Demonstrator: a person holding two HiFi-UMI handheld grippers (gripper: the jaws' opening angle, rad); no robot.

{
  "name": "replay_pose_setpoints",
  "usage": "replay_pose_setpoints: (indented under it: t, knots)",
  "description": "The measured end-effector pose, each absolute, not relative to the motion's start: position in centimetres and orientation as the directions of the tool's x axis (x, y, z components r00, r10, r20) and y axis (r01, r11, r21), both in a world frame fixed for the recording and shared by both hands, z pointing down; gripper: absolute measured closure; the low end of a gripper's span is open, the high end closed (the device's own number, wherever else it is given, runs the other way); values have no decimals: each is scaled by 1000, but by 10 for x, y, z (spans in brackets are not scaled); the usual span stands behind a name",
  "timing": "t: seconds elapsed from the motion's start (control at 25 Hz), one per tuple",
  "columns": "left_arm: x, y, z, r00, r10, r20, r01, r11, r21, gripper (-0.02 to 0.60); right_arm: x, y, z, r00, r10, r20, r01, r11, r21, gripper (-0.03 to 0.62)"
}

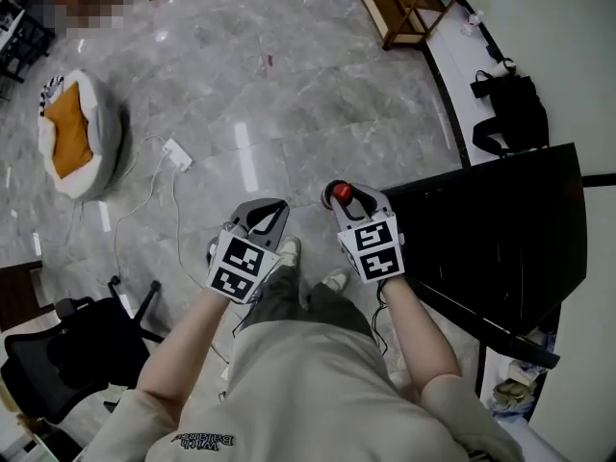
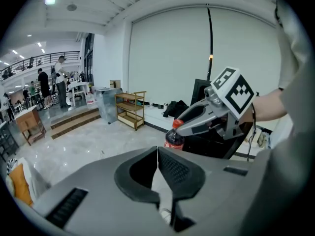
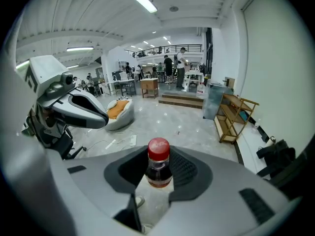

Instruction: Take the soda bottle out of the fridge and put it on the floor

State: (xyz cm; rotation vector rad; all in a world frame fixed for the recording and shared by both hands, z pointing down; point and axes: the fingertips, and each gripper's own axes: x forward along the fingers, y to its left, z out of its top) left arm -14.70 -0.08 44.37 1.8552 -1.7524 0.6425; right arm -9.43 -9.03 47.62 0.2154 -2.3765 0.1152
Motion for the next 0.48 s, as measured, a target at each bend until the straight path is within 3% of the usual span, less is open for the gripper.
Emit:
replay_pose_setpoints:
  t: [0.48]
  knots:
    - [-204, -23, 541, 70, -683, 727, -997, -28, 69, 574, -153, -106, 565, -668, -71, 741, -156, 987, -46, 484]
